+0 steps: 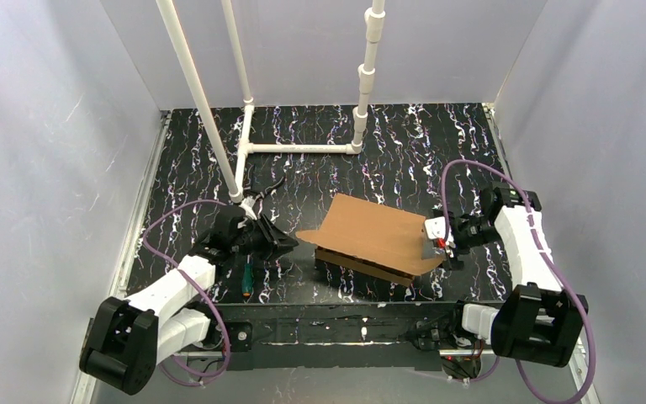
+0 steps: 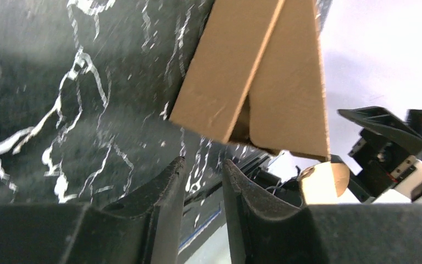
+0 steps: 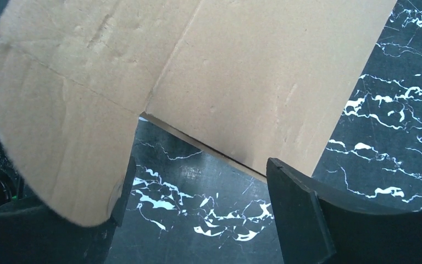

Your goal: Fold the paper box

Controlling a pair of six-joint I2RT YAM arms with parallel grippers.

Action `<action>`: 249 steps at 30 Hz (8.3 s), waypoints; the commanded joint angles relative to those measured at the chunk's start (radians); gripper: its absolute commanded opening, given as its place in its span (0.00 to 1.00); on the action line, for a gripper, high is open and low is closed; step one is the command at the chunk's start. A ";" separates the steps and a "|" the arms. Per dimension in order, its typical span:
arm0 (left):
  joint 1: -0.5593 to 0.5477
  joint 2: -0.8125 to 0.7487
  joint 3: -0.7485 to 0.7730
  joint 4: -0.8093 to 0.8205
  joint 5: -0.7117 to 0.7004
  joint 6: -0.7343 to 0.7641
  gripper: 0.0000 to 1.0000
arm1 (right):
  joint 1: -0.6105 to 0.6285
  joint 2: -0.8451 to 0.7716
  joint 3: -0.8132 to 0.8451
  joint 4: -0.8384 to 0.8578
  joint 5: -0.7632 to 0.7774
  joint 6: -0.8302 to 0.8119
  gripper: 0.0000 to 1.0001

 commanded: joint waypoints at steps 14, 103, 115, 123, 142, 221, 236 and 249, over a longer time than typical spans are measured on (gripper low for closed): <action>-0.299 0.037 -0.016 -0.133 -0.190 -0.246 0.20 | 0.003 -0.261 0.104 -0.048 0.188 0.287 0.98; -0.300 0.511 0.202 0.341 -0.126 -0.111 0.62 | 0.477 -0.019 -0.031 0.316 0.365 0.438 0.76; -0.300 0.629 0.196 0.485 -0.107 -0.186 0.34 | 0.472 0.028 -0.058 0.314 0.337 0.416 0.67; -0.296 0.646 0.190 0.514 -0.105 -0.194 0.25 | 0.470 0.035 -0.013 0.288 0.287 0.427 0.63; -0.286 0.687 0.199 0.531 -0.118 -0.214 0.26 | 0.471 0.051 0.057 0.758 0.285 1.453 0.84; -0.330 0.943 -0.032 1.195 -0.225 -0.434 0.00 | -0.015 0.597 0.063 1.125 -0.189 2.049 0.98; -0.330 0.932 -0.047 1.200 -0.217 -0.422 0.00 | -0.086 0.582 0.038 1.010 -0.299 1.991 0.98; -0.329 0.932 -0.055 1.200 -0.208 -0.420 0.00 | -0.074 0.684 0.054 0.858 -0.307 1.897 0.98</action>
